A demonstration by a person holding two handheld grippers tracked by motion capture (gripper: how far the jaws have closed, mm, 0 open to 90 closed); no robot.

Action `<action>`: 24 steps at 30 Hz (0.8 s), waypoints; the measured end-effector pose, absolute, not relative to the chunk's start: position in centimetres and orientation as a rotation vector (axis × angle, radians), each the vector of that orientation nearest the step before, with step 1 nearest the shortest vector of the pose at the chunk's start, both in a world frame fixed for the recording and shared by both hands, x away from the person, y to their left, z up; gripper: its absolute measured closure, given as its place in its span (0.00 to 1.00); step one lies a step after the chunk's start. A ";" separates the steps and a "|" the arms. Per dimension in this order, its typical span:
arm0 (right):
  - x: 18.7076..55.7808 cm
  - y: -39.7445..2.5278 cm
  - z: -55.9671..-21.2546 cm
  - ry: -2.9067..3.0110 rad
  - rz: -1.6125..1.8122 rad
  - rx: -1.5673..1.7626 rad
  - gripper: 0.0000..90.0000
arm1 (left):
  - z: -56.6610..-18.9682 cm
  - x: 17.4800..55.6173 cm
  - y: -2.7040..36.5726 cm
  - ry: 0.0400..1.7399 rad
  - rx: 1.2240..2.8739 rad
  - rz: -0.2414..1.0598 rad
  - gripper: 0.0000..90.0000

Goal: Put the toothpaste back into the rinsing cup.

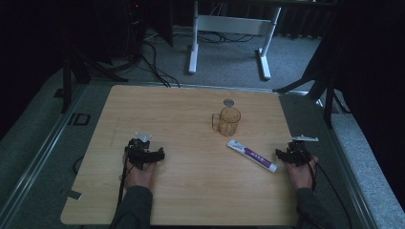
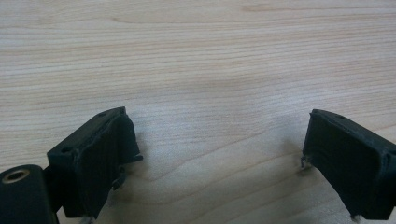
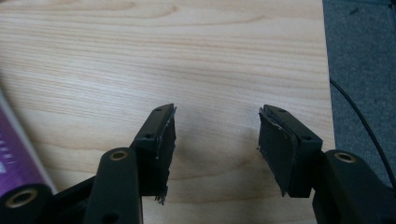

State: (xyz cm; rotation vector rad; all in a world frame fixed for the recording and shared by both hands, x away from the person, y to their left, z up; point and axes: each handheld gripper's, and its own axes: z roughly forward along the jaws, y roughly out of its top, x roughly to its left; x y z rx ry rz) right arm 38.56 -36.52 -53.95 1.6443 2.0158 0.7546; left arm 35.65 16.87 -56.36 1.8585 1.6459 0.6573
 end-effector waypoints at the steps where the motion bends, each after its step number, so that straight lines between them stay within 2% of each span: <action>1: 38.6 -36.5 -53.8 2.021 0.747 1.629 0.51 | -56.4 35.7 16.9 1.646 1.859 0.657 0.08; 9: 38.7 -36.1 -52.3 2.045 0.725 1.566 0.51 | -56.4 35.7 16.9 1.650 1.853 0.658 0.08; 15: 38.5 -35.4 -50.8 2.064 0.735 1.506 0.57 | -56.4 35.7 16.9 1.650 1.853 0.658 0.08; 24: 38.5 -34.5 -49.5 2.102 0.764 1.464 0.58 | -56.4 35.7 16.9 1.650 1.852 0.658 0.08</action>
